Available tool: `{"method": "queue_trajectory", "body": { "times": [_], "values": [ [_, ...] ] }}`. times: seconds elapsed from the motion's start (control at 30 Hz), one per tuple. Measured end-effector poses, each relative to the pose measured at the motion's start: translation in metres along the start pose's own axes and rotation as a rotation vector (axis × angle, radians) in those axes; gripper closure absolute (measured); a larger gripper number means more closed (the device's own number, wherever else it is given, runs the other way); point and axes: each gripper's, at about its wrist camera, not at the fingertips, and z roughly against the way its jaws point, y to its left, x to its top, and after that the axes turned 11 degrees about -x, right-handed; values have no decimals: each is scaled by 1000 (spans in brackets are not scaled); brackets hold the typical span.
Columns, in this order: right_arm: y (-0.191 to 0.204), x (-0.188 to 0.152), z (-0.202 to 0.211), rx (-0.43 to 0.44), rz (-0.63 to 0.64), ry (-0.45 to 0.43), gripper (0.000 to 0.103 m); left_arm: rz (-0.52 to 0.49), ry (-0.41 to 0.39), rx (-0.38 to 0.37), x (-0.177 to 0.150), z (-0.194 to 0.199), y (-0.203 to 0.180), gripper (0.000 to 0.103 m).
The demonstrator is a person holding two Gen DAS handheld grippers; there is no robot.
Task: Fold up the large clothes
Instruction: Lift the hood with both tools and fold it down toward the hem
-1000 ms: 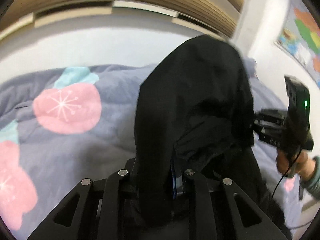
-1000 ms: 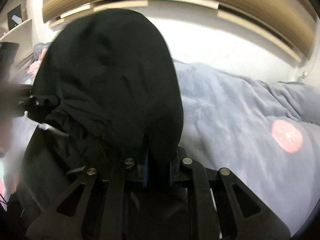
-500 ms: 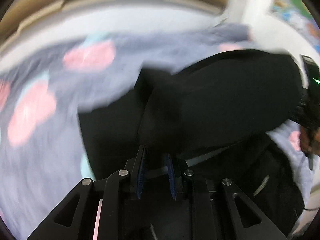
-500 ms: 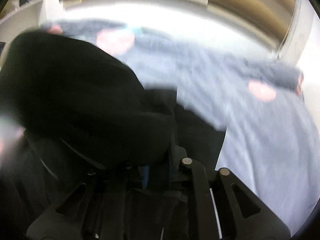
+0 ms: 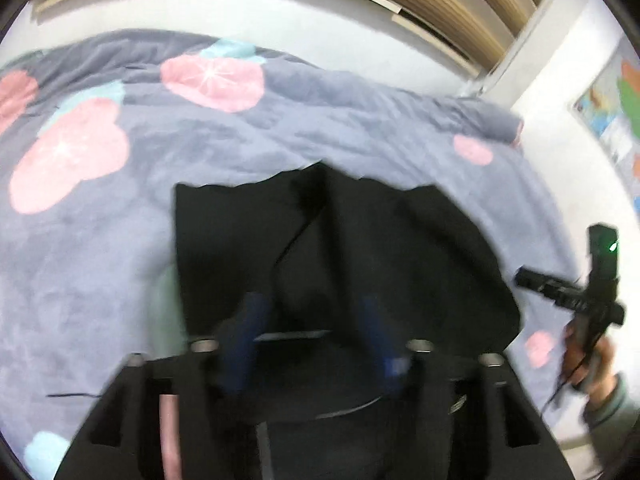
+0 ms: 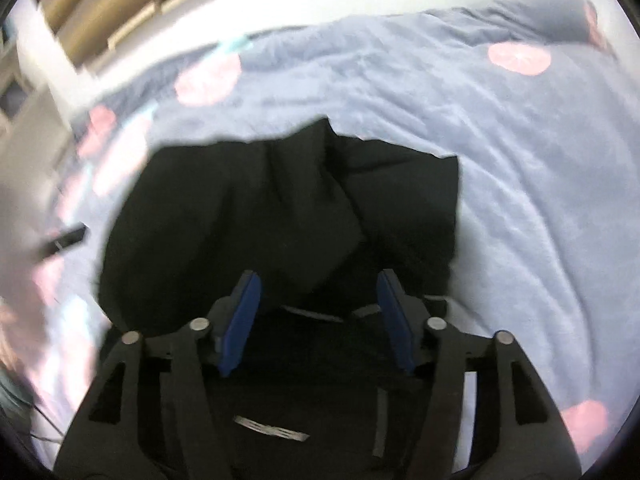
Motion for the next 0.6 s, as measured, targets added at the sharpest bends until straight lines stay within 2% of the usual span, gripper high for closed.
{"method": "queue_trajectory", "body": {
  "times": [0.1,0.2,0.23,0.27,0.3,0.33,0.37,0.4,0.53,0.6],
  "values": [
    [2,21,-22,87,-85,47,36,77,20,-103,2,-21,-8,44],
    [5,22,-60,144,-179,158,36,167,59,-106,0,-48,3,44],
    [10,14,-67,136,-188,185,35,199,83,-108,-2,-57,4,44],
    [16,-4,-71,129,-188,208,43,230,111,-115,-4,-67,10,45],
    [20,-5,-79,154,-189,228,58,254,148,-119,-6,-79,15,50],
    [22,-6,-81,176,-185,230,91,256,163,-107,-7,-85,18,75],
    [26,-6,-78,176,-172,218,92,250,167,-111,-7,-90,17,89],
    [30,-5,-70,169,-157,177,93,248,161,-133,-5,-92,16,96],
    [32,-4,-23,156,-60,-6,94,113,17,-129,-3,-53,-11,96],
    [34,-9,-18,143,-17,-13,93,97,14,-132,-9,-40,-11,95]
  ]
}}
